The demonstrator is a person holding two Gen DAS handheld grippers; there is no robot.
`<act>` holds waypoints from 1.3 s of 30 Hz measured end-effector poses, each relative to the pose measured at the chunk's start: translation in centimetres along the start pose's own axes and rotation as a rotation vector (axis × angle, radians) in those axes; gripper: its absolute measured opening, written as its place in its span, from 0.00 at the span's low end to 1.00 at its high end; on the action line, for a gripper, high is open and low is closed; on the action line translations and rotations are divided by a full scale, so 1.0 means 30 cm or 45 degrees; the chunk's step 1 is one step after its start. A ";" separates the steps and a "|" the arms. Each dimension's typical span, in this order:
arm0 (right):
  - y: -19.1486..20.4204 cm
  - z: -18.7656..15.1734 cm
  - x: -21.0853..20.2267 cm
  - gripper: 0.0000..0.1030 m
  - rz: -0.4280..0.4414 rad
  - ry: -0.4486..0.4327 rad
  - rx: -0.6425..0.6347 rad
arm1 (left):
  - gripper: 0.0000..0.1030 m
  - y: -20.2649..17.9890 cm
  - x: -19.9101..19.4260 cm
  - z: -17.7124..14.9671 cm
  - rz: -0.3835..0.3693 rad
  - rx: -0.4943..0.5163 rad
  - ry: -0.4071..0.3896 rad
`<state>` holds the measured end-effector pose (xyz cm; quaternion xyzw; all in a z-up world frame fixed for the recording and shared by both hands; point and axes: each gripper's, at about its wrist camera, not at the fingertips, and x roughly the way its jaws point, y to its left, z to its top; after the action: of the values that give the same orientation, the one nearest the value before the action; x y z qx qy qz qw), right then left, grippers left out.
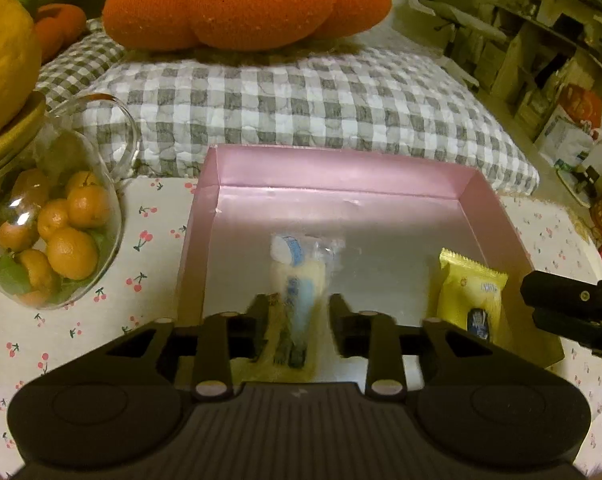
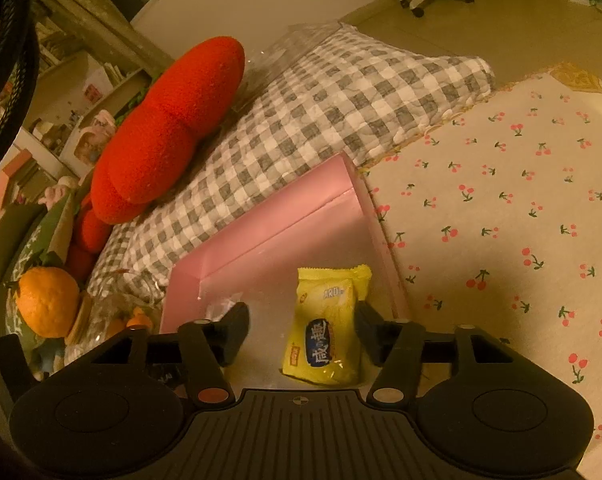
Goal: Organize snacks
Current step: 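Carry white packet with left tool while right tool carries yellow packet into the box, then open both tools and withdraw them from the box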
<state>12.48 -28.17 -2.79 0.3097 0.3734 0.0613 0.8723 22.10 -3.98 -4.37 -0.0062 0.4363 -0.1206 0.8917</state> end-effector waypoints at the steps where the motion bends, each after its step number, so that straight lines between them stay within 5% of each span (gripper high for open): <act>1: 0.000 0.001 -0.003 0.66 -0.006 0.000 0.000 | 0.38 -0.001 -0.004 0.000 0.003 -0.001 -0.001; 12: 0.043 -0.008 -0.088 0.83 -0.022 0.027 -0.087 | 0.68 -0.008 -0.113 -0.029 0.016 0.041 -0.023; 20: 0.086 -0.049 -0.175 0.85 -0.042 0.078 -0.205 | 0.88 0.007 -0.211 -0.088 0.008 0.054 -0.028; 39: 0.036 -0.211 -0.349 0.89 -0.183 0.247 -0.380 | 0.99 0.057 -0.382 -0.327 0.017 0.087 0.022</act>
<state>0.78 -27.71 0.92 0.1420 0.4636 0.0832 0.8706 8.05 1.11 -1.75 0.0281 0.4395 -0.1296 0.8884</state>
